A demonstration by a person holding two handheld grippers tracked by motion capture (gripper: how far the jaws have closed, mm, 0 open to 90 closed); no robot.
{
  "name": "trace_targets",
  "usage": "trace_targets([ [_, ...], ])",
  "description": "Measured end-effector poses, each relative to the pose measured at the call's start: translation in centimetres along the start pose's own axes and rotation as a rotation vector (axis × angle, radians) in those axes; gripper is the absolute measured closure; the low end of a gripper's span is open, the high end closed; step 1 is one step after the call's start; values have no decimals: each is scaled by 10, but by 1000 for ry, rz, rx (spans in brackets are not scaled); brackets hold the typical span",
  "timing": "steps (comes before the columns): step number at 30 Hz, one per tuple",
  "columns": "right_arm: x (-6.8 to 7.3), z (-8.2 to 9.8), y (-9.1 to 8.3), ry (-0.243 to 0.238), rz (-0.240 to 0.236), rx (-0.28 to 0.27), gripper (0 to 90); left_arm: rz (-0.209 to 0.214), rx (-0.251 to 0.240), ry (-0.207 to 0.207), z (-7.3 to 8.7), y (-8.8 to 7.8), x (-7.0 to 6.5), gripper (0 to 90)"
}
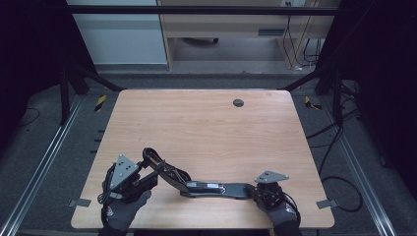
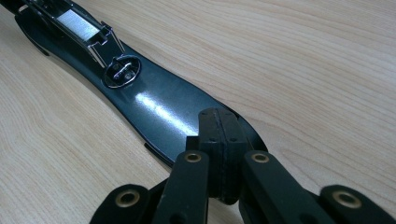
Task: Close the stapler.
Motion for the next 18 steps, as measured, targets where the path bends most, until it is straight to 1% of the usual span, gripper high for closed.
trace_targets([
  [5, 0, 0, 0, 2, -3, 0, 900, 2, 13, 22, -4, 2, -3, 570],
  [6, -1, 0, 0, 3, -6, -1, 900, 2, 13, 33, -6, 3, -5, 570],
  [9, -1, 0, 0, 3, -6, -2, 900, 3, 12, 47, -9, 4, -8, 572],
  [18, -1, 0, 0, 1, -6, -3, 900, 11, 13, 84, -17, 9, -18, 579],
])
Point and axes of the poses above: each handheld gripper's, and its own axes: y roughly forward along the jaws, z roughly out of its underside, x roughly to its left, the point moved 3 cm from there along y, roughly forward along the jaws, and after that the axes turned 14 degrees about y, right-handed, at the moved point
